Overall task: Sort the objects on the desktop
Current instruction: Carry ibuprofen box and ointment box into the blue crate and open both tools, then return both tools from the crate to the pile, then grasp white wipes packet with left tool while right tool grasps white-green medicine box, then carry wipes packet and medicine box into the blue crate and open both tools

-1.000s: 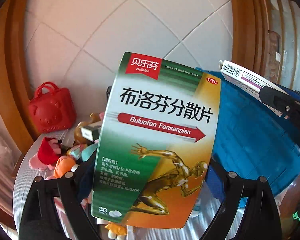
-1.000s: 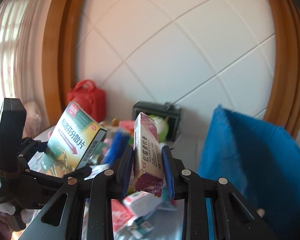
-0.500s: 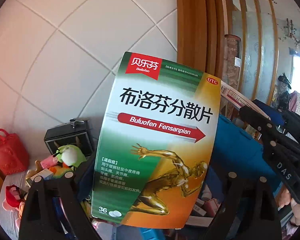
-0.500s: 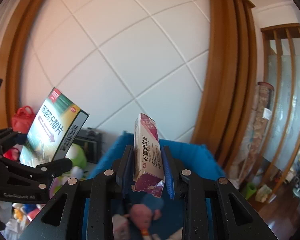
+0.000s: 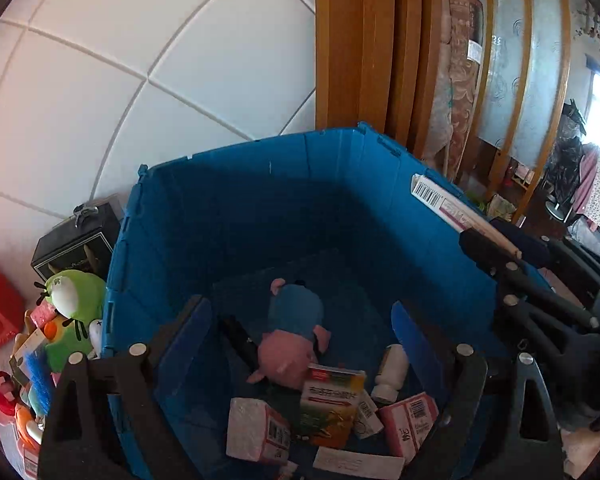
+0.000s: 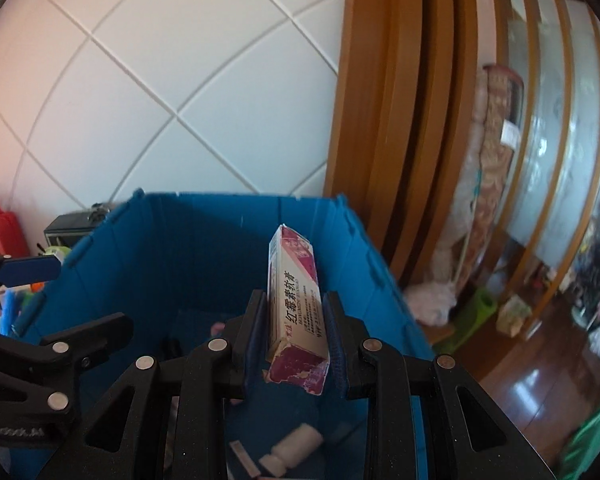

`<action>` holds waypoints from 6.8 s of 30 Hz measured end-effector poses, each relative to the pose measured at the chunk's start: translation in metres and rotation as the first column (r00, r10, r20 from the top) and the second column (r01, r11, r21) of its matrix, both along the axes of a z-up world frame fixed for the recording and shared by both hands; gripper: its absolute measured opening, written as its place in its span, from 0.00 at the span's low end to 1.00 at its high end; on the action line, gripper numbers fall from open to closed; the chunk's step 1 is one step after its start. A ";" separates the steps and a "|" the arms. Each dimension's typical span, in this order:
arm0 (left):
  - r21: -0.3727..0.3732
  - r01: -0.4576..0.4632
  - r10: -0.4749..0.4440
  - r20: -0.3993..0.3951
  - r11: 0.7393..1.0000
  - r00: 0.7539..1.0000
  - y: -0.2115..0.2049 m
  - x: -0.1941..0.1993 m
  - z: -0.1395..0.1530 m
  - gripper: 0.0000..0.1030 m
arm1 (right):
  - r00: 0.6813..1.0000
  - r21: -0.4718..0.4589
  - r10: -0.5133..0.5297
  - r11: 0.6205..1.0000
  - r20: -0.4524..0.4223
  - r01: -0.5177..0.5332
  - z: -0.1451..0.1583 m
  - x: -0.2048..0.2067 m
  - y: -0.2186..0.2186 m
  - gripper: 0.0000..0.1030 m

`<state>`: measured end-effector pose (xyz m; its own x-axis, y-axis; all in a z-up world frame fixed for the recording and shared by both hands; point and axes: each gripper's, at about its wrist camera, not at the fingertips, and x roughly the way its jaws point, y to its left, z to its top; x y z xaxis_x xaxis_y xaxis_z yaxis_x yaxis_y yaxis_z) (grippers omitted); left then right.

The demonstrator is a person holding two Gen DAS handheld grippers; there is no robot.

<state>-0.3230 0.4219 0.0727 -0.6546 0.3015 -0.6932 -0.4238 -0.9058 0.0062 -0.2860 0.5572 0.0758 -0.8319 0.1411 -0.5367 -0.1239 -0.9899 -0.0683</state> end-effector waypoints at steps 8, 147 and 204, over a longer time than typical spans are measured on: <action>-0.088 0.007 -0.004 0.039 0.996 0.999 0.005 -0.005 -0.025 0.90 | 0.999 -0.011 -0.025 1.000 0.032 0.025 -0.005 -0.009 0.006 0.28; -0.009 -0.497 0.497 0.034 0.868 0.867 -0.479 0.193 -0.167 0.59 | 0.852 -0.148 0.472 0.881 0.225 -0.449 -0.203 0.112 -0.391 0.37; 0.039 0.012 -0.007 -0.134 0.999 0.991 -0.017 0.098 0.003 0.62 | 0.997 0.126 -0.080 0.989 -0.013 0.081 -0.061 0.076 -0.037 0.38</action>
